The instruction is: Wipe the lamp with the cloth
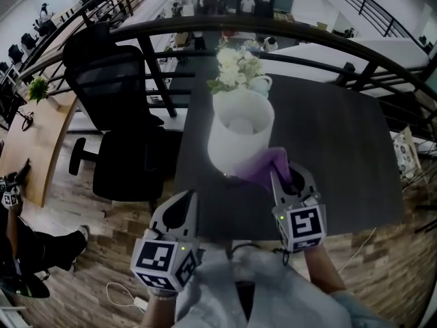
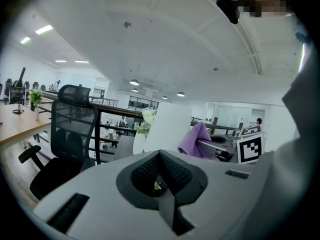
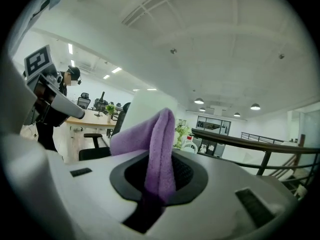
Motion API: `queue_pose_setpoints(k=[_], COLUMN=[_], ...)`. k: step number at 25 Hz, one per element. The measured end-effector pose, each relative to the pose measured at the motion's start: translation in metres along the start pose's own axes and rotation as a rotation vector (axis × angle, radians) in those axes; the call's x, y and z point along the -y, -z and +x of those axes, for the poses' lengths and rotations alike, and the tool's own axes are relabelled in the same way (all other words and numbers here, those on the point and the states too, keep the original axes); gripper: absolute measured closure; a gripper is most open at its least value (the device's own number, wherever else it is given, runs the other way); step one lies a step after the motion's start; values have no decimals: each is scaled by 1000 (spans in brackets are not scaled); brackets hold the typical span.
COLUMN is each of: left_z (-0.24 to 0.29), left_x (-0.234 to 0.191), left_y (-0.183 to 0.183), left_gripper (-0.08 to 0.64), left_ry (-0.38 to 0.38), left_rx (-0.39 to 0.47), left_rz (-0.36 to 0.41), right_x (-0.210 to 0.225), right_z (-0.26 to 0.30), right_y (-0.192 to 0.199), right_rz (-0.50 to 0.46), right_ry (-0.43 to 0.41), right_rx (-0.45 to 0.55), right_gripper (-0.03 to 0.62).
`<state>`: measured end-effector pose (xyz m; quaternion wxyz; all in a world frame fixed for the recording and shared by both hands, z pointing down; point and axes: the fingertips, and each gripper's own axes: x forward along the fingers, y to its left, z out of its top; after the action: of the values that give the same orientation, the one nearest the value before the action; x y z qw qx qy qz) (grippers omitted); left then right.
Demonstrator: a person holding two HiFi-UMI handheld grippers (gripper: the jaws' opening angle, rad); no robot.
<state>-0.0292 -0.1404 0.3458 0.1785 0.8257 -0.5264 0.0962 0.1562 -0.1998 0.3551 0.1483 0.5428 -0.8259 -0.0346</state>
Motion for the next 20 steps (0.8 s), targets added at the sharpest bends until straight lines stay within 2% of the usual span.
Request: queue_pose_setpoints(k=[9, 14, 20], left_z=[0, -5, -1], left_x=[-7, -6, -8], left_y=[1, 2, 5], left_gripper=[551, 549, 549], left_ry=[-37, -58, -64], left_rx=[-4, -71, -31], left_rz=[-8, -21, -39], right_x=[36, 55, 88], right_z=[19, 30, 43], right_y=[-7, -17, -35], right_rz=[-23, -50, -71], right_ry=[52, 77, 127], right_rx=[18, 37, 74], right_gripper=[541, 541, 541])
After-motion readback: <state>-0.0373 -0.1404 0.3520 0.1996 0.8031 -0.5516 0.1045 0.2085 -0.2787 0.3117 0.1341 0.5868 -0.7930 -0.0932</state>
